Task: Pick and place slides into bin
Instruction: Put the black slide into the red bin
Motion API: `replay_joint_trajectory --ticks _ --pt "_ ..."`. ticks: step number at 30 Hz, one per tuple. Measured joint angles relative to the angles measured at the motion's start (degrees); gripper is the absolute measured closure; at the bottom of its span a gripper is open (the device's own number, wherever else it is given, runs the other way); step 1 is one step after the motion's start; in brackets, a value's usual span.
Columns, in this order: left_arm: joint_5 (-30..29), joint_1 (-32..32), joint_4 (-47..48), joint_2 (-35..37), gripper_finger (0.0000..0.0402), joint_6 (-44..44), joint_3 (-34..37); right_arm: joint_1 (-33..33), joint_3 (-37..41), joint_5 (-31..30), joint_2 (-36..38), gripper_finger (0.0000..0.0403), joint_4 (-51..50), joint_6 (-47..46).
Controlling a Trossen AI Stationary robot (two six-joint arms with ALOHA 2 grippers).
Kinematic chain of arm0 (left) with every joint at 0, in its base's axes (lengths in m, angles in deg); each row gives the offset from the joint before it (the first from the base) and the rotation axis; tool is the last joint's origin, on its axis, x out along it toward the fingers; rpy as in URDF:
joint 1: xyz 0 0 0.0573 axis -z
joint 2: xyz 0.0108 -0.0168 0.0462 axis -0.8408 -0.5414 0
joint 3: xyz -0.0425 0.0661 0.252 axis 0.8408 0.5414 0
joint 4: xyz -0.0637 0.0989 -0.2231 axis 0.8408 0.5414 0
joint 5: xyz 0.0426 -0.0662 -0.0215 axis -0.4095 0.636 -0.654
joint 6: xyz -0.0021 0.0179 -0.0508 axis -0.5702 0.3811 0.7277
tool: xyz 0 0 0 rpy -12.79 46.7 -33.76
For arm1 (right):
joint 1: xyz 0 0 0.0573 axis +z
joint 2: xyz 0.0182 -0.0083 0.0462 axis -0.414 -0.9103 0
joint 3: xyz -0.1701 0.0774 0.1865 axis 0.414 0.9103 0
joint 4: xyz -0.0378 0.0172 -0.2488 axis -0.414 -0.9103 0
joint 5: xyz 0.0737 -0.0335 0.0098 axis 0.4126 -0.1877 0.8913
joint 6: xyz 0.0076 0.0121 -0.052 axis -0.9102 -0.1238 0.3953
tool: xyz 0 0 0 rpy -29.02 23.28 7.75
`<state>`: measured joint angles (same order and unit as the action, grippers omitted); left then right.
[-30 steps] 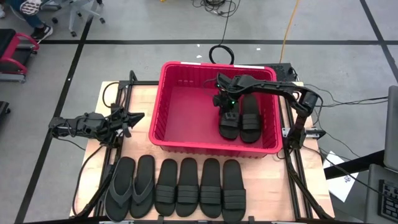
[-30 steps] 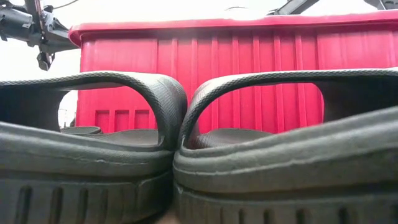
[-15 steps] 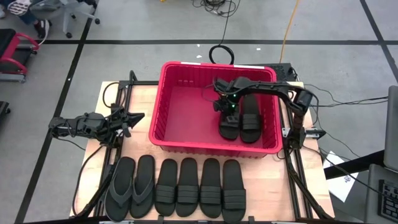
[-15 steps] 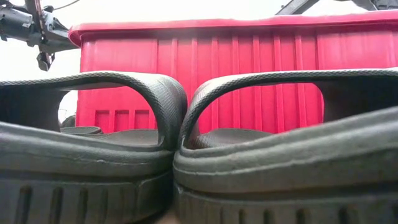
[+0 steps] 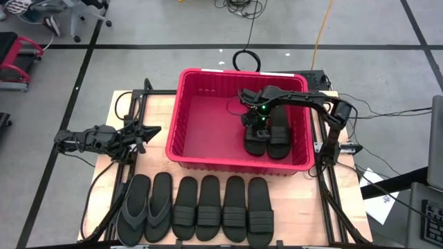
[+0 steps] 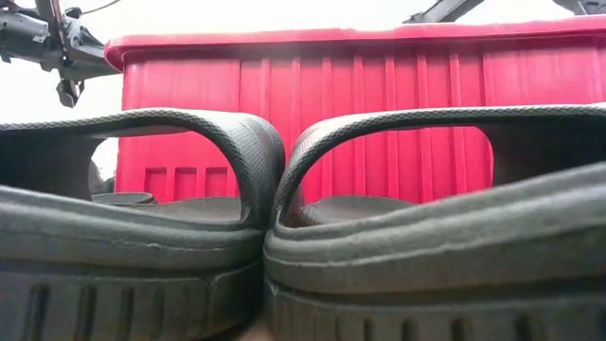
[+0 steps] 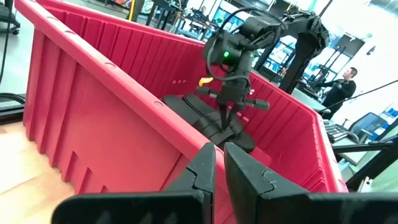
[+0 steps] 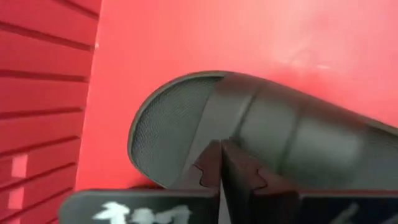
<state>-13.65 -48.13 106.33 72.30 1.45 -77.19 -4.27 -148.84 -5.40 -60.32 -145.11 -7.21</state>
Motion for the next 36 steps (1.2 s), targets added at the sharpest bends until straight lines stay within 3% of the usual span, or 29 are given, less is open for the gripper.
replay_joint_trajectory --ticks 8,12,17,27,36 --pt "1.02 -0.01 -1.6 0.01 0.0371 -0.45 0.01 -0.14 -2.4 -0.09 12.41 0.0403 6.19 -7.91" --pt "0.13 0.0 -5.87 0.01 0.0371 -1.48 0.01 -0.18 -2.67 1.61 21.9 0.0403 16.57 -16.09" --pt "1.25 0.0 -13.35 0.0 0.0371 -9.85 0.01 0.35 -2.81 3.33 31.96 0.0403 29.67 -25.82" --pt "8.12 0.0 -23.96 0.0 0.0371 -22.43 0.01 6.49 -0.43 3.23 42.26 0.0403 28.28 -36.26" --pt "7.81 0.0 -28.61 -4.07 0.0371 -17.18 0.01 14.49 12.26 3.41 49.5 0.0403 31.18 -40.01"
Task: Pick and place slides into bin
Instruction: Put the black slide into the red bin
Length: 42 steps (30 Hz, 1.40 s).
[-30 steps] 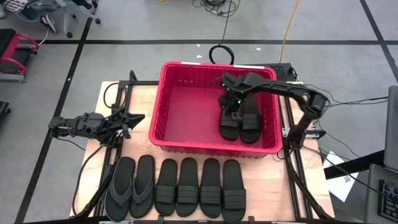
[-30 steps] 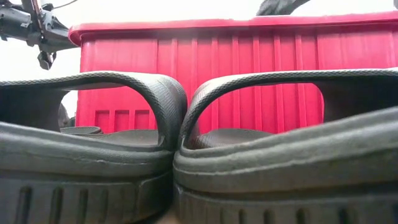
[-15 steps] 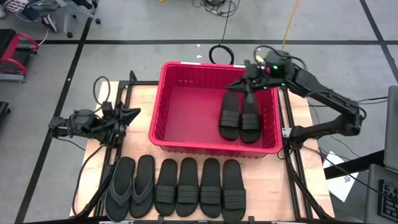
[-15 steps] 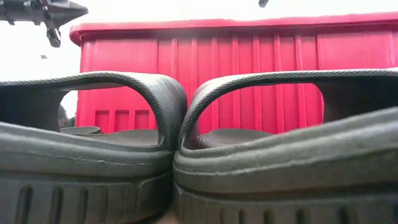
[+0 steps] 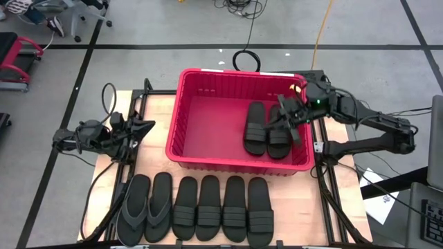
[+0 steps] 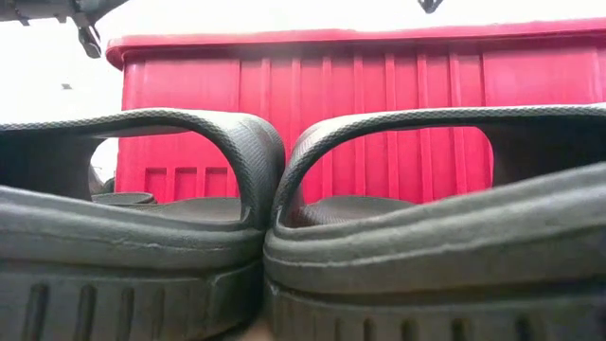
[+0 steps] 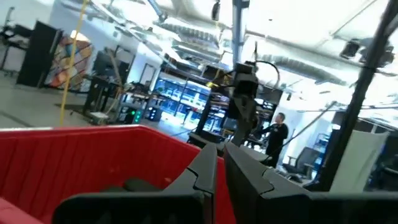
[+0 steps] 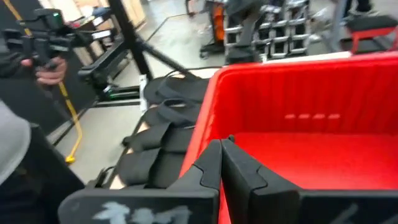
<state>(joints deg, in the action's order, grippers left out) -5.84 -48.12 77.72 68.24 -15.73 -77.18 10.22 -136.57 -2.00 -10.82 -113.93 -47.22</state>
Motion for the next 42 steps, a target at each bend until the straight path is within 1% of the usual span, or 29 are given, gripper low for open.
replay_joint_trajectory --ticks 2,5,7,10,12,15,18,19,20,23,26,29,31,33,35,39,42 --pt "-2.32 0.02 -0.21 -1.12 0.0371 3.03 0.0 1.19 2.97 2.11 1.83 0.0403 1.17 -0.88" --pt "-5.51 0.02 -1.22 -2.47 0.0371 9.95 0.0 2.35 6.63 7.67 4.71 0.0403 2.31 -2.64" --pt "-5.81 0.02 -1.94 -3.16 0.0371 13.39 -0.01 3.41 8.58 10.26 6.19 0.0403 2.43 -4.85" --pt "-5.53 0.02 -1.97 -4.11 0.0371 16.11 0.0 5.76 10.91 13.15 8.04 0.0403 1.56 -6.62" --pt "-5.65 0.0 -2.1 -4.74 0.0371 16.97 0.0 8.33 11.49 13.63 9.02 0.0403 1.29 -6.43" --pt "-8.22 0.0 -2.21 -5.56 0.0371 19.32 0.0 13.15 11.63 13.67 9.61 0.0403 0.02 -5.48" --pt "-9.74 -0.02 -2.52 -6.16 0.0371 21.75 -0.01 17.74 11.65 13.19 9.45 0.0403 -0.54 -7.21" --pt "-9.84 -0.02 -2.48 -6.22 0.0371 22.07 0.0 19.42 11.63 12.32 9.2 0.0403 -0.42 -7.55" --pt "-9.85 -0.02 -2.49 -6.27 0.0371 22.16 0.0 21.25 11.38 10.04 8.95 0.0403 -0.58 -7.58" --pt "-9.84 -0.02 -2.38 -6.56 0.0371 22.33 0.0 28.41 9.84 -0.63 7.69 0.0403 -0.58 -6.68" --pt "-9.23 -0.02 -2.36 -6.54 0.0371 22.19 0.0 33.59 6.93 -9.5 5.08 0.0403 -1.21 -5.61" --pt "-6.36 -0.02 -1.63 -6.54 0.0371 22.21 0.0 37.75 3.75 -17.44 0.79 0.0403 -2.36 -6.56" --pt "-4.16 -0.02 -1.01 -6.54 0.0371 22.71 0.0 39.8 1.32 -21.12 -2.72 0.0403 -2.72 -7.37" --pt "-1.72 -0.02 -0.13 -6.54 0.0371 23.7 -0.01 41.71 -1.53 -22.59 -6.32 0.0403 -2.64 -8.22" --pt "0.97 -0.02 0.28 -6.54 0.0371 24.98 0.0 43.24 -4.35 -22.3 -10.02 0.0403 -3.88 -9.33" --pt "7.46 -0.02 1.04 -6.54 0.0371 25.18 0.0 45.52 -7.67 -17.09 -16.97 0.0403 -9.73 -13.42" --pt "10.26 -0.02 2.43 -6.54 0.0371 25.18 0.0 46.63 -7.82 -11.5 -20.67 0.0403 -10.72 -17.43"
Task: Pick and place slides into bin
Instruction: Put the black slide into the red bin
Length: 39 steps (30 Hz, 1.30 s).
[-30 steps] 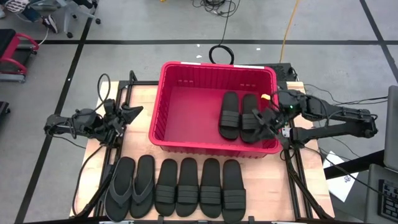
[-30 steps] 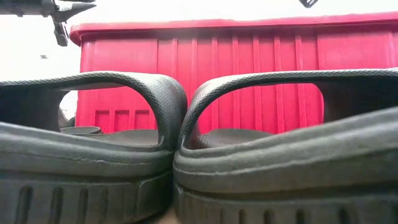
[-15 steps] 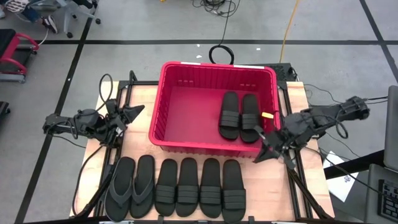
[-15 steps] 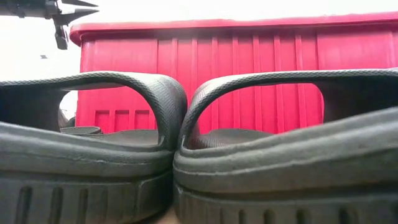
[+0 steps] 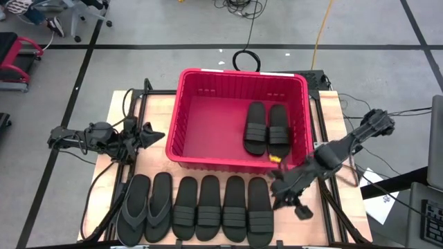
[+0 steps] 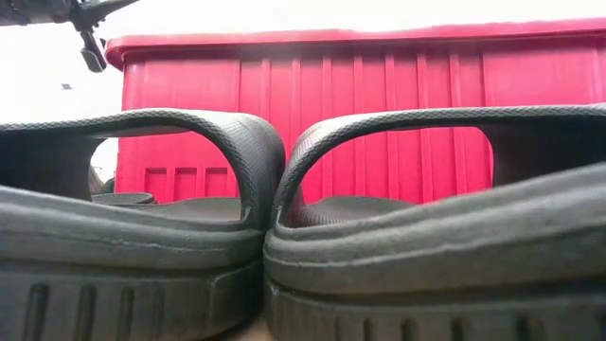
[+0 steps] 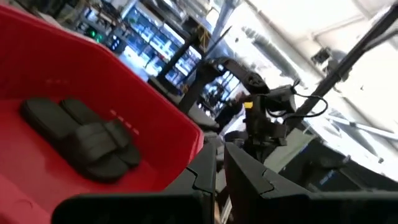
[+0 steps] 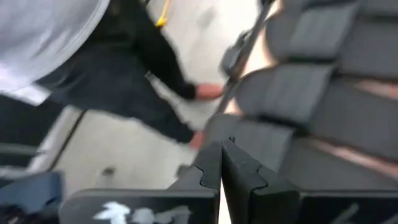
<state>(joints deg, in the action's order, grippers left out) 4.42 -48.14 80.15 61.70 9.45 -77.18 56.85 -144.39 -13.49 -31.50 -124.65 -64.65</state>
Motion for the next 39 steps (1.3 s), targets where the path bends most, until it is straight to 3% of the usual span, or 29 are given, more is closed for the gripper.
replay_joint_trajectory --ticks 5,10,15,18,22,27,32,39 --pt "1.79 0.0 2.59 0.0 0.0371 -0.04 0.0 0.48 -0.03 5.23 -5.75 0.0403 0.58 -4.92" --pt "3.94 0.0 4.5 0.0 0.0371 -0.42 -0.01 -0.9 -0.03 5.38 -9.86 0.0384 -0.04 -7.47" --pt "6.38 0.0 5.42 0.0 0.0371 -0.46 -0.02 -3.4 1.62 5.13 -12.29 0.0334 0.37 -7.5" --pt "6.96 0.0 5.86 0.0 0.0371 -0.49 0.0 -3.99 4.38 8.21 -12.57 0.0293 1.68 -7.71" --pt "6.96 0.0 6.86 0.0 0.0371 -0.49 0.0 -3.87 9.43 11.52 -12.53 0.024 6.27 -10.79" --pt "6.96 0.0 6.86 0.0 0.0371 -0.65 0.0 -3.42 15.73 10.68 -12.51 0.0195 14.94 -13.05" --pt "6.94 0.0 6.86 0.0 0.0371 -0.64 0.0 -3.58 23.11 7.7 -12.53 0.018 24.15 -16.04" --pt "6.88 0.02 6.84 0.0 0.0371 -0.91 -0.01 -3.55 30.25 8.1 -12.46 0.0179 34.75 -20.73"
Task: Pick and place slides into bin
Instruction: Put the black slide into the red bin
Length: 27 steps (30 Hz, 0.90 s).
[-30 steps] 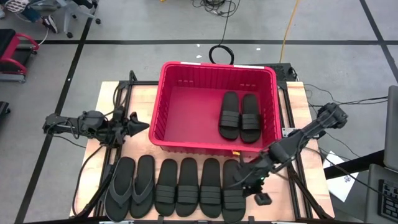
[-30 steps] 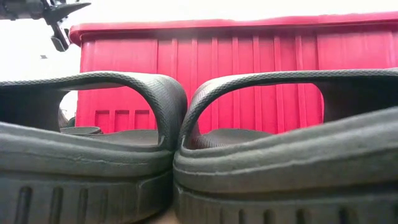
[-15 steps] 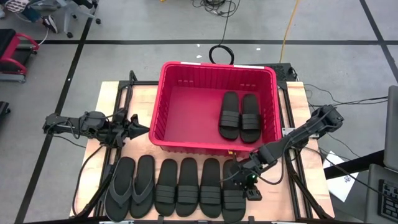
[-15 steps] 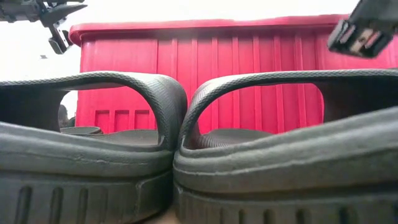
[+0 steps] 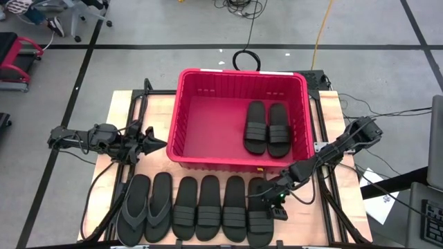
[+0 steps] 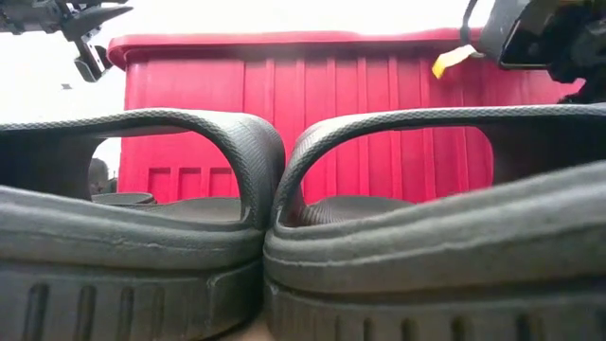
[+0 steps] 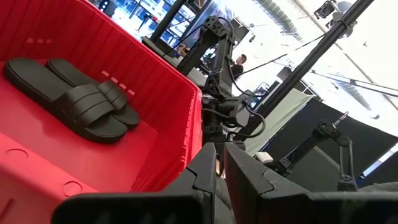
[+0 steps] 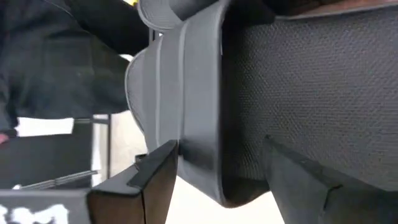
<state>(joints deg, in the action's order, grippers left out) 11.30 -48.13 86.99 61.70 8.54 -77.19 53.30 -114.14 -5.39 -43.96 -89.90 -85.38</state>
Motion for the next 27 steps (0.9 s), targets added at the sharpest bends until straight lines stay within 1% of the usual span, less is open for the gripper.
replay_joint_trajectory --ticks 5,9,12,14,16,17,18,20,23,27 --pt "-0.33 -0.01 0.01 0.0 0.0371 -0.18 0.01 0.93 3.31 0.16 -0.03 0.0188 7.35 -0.68" --pt "-0.44 -0.01 0.0 0.0 0.0371 -0.94 0.0 1.68 3.99 0.02 -0.04 0.0213 9.96 -0.47" --pt "-0.46 -0.01 0.07 0.0 0.0371 -1.09 0.01 1.66 4.01 0.25 -0.07 0.026 10.9 -0.42" --pt "-0.45 0.01 0.32 0.0 0.0371 -1.11 0.01 1.78 4.01 0.22 -0.07 0.0308 13.16 -0.47" --pt "-0.47 -0.01 0.31 0.0 0.0371 -1.18 0.0 2.12 4.01 0.34 -0.07 0.0364 15.91 -0.91" --pt "-0.47 0.01 0.33 0.0 0.0371 -1.2 0.01 2.32 3.91 0.36 -0.07 0.0382 17.47 -1.16" --pt "-0.47 -0.01 0.33 0.01 0.0371 -1.23 0.01 2.5 3.65 0.35 -0.07 0.0389 18.27 -1.47" --pt "-0.47 -0.01 0.35 0.0 0.0371 -1.52 0.01 2.86 2.8 0.39 -0.13 0.0389 18.25 -2.58" --pt "-0.47 0.0 0.39 0.0 0.0371 -1.68 0.01 2.89 0.58 1.31 -0.11 0.0395 16.09 -4.0" --pt "-0.49 0.0 0.42 0.0 0.0371 -2.62 0.01 2.97 -2.39 1.76 0.06 0.0397 11.55 -3.12"
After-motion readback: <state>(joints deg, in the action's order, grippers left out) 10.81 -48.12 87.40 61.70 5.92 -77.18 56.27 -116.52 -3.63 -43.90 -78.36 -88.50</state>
